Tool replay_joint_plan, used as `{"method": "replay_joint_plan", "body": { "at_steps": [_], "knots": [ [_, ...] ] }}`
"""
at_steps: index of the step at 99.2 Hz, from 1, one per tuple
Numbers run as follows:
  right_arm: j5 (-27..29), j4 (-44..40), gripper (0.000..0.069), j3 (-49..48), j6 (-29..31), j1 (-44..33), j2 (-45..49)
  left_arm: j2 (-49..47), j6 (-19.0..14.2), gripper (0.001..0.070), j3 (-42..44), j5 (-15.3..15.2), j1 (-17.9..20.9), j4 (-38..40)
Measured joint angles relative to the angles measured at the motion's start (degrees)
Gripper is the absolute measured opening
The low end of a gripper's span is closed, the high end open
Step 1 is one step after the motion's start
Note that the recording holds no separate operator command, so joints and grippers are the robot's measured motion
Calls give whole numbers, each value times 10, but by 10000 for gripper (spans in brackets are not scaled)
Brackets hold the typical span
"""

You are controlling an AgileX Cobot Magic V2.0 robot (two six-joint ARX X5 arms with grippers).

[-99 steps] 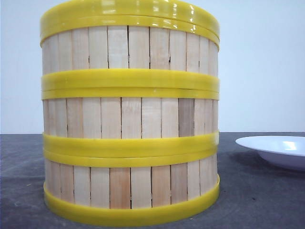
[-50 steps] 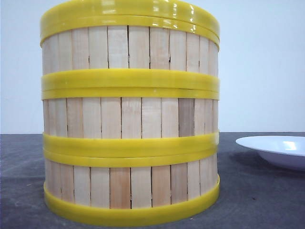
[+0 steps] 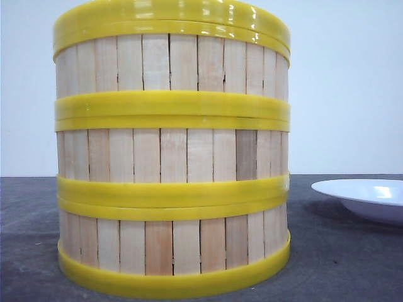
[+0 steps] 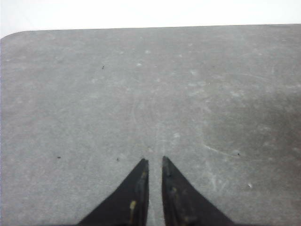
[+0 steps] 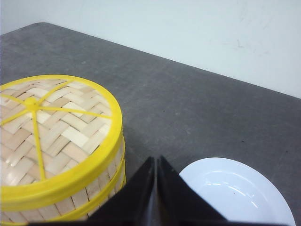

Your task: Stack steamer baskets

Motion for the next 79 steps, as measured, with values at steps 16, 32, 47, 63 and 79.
{"method": "replay_joint_plan", "body": {
  "at_steps": [16, 32, 47, 63, 79],
  "knots": [
    [0, 0, 4, 0, 0, 0, 0, 0, 0, 24, 0, 0, 0, 0],
    [0, 0, 4, 0, -3, 0, 0, 0, 0, 24, 0, 0, 0, 0],
    [0, 14, 4, 0, -24, -2, 0, 0, 0, 24, 0, 0, 0, 0],
    [-2, 58, 4, 0, -63, -49, 0, 0, 0, 24, 0, 0, 0, 0],
    [-52, 107, 4, 0, -93, -166, 0, 0, 0, 24, 0, 0, 0, 0]
  ]
}}
